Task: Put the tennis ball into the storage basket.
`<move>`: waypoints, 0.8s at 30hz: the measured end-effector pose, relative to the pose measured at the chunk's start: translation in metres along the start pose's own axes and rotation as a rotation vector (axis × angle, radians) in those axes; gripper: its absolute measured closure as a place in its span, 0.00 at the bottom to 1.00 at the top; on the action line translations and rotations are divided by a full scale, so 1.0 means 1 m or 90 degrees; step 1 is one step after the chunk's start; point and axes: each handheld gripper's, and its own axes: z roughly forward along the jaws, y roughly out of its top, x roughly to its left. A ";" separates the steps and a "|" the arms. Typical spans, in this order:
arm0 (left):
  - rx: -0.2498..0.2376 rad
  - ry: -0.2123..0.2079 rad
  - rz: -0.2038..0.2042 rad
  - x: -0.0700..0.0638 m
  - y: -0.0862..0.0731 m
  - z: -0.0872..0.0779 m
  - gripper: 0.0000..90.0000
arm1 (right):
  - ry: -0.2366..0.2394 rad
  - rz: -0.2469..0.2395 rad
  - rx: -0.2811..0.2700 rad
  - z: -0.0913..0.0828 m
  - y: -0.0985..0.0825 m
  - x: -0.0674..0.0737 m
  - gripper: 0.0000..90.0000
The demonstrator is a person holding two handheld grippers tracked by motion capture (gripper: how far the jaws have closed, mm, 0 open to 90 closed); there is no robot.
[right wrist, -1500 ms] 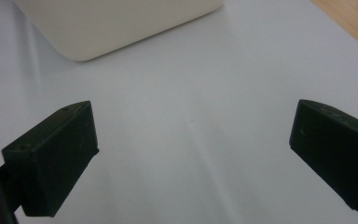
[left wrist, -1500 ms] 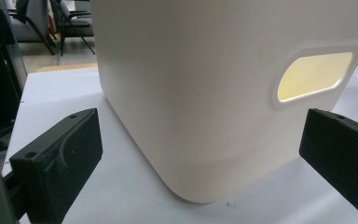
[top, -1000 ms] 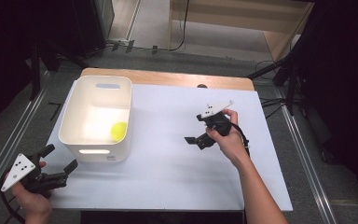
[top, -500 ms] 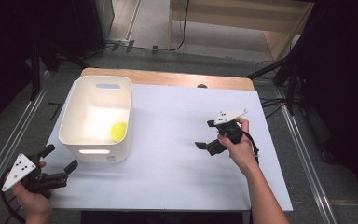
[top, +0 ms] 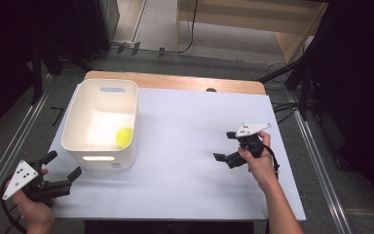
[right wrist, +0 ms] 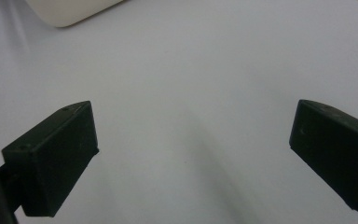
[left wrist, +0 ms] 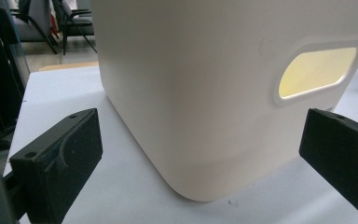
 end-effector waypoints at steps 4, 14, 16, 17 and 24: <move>0.000 0.000 0.001 0.000 0.000 0.000 0.00 | -0.008 0.007 -0.008 -0.004 -0.009 -0.002 0.00; 0.000 0.001 0.000 0.000 0.000 0.000 0.00 | -0.019 0.027 -0.033 -0.017 -0.032 -0.003 0.00; 0.000 0.002 0.000 0.000 0.000 0.000 0.00 | -0.023 0.034 -0.040 -0.020 -0.037 -0.003 0.00; 0.000 0.002 0.000 0.000 0.000 0.000 0.00 | -0.026 0.035 -0.044 -0.021 -0.040 -0.003 0.00; 0.001 0.002 0.001 0.000 0.000 0.000 0.00 | -0.038 0.055 -0.065 -0.031 -0.060 -0.004 0.00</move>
